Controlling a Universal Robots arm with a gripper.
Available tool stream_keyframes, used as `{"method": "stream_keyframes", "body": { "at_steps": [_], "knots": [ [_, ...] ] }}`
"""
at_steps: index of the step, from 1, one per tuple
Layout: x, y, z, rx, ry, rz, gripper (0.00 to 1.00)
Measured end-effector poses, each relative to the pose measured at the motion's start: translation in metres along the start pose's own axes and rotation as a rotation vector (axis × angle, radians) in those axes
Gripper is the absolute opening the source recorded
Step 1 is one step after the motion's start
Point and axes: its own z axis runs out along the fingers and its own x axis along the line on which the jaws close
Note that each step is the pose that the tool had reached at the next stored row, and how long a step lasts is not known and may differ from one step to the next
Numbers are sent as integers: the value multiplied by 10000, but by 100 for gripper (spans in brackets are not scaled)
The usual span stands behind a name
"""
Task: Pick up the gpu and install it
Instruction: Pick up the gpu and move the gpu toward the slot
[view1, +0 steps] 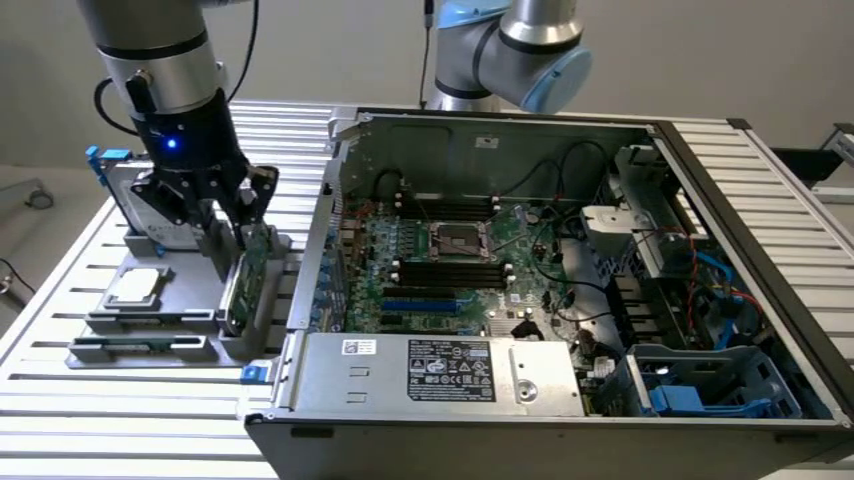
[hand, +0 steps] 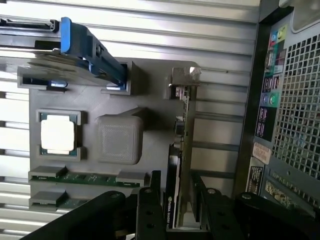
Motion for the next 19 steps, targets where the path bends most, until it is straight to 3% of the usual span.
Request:
{"method": "stream_keyframes", "body": {
  "at_steps": [10, 15, 19],
  "knots": [
    [3, -21, 183, 17, -129, 23, 36],
    [13, -18, 270, 59, -150, 98, 36],
    [14, -17, 282, 63, -145, 165, 36]
  ]
}}
